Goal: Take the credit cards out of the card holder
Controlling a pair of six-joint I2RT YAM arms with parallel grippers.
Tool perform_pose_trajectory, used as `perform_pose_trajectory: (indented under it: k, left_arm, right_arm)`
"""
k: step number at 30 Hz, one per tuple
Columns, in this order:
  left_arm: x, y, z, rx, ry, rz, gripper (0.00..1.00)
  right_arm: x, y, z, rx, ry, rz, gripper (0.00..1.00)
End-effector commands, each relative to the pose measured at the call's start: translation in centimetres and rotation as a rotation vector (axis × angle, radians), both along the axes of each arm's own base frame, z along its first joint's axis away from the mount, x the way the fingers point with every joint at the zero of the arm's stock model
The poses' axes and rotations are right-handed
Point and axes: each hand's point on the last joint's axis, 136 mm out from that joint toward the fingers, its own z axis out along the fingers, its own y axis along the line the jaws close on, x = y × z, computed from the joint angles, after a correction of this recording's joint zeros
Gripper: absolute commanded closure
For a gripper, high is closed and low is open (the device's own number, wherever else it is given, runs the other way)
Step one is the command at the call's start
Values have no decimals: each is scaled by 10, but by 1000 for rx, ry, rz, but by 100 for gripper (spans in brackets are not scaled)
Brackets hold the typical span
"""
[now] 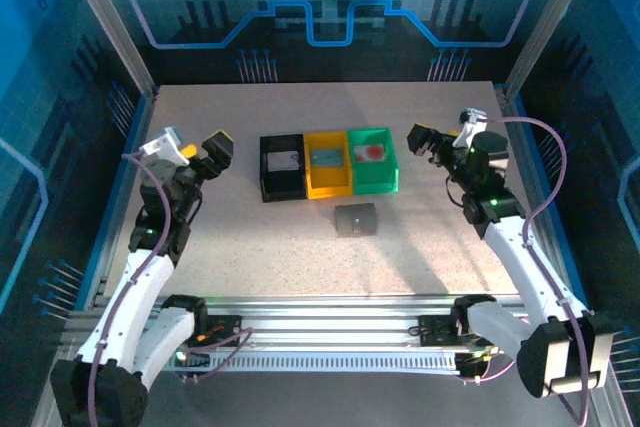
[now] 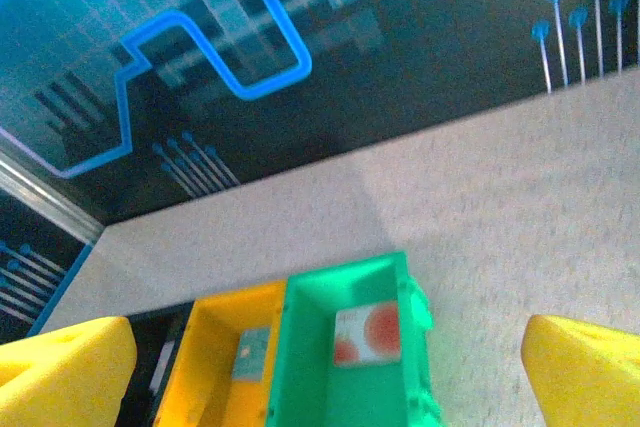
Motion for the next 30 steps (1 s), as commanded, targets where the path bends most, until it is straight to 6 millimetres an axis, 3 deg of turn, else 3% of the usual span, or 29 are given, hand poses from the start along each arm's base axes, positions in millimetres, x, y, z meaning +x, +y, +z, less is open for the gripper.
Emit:
perform_pose_trajectory:
  k: [1,5,11,17,25,30]
  left_arm:
    - [-11,-34,-30,-126,173,-154,1]
    - [-25,-52,-58,-70,295,-151,1]
    - [-53,-63,-103,2,491,-104,1]
    - [-72,-82,-120,57,558,-149,1]
    - [-76,-96,-133,107,617,-192,1]
    - [-77,-96,-133,122,628,-186,1]
  right_arm:
    - [-27,11,-40,-4,238,6,0]
    - [-52,20,-64,-131,350,14,0]
    - [-93,39,-96,-266,453,83,0]
    - [-127,63,-127,-306,558,171,0]
    - [-132,108,-156,-379,610,281,16]
    - [-124,124,-170,-417,645,288,20]
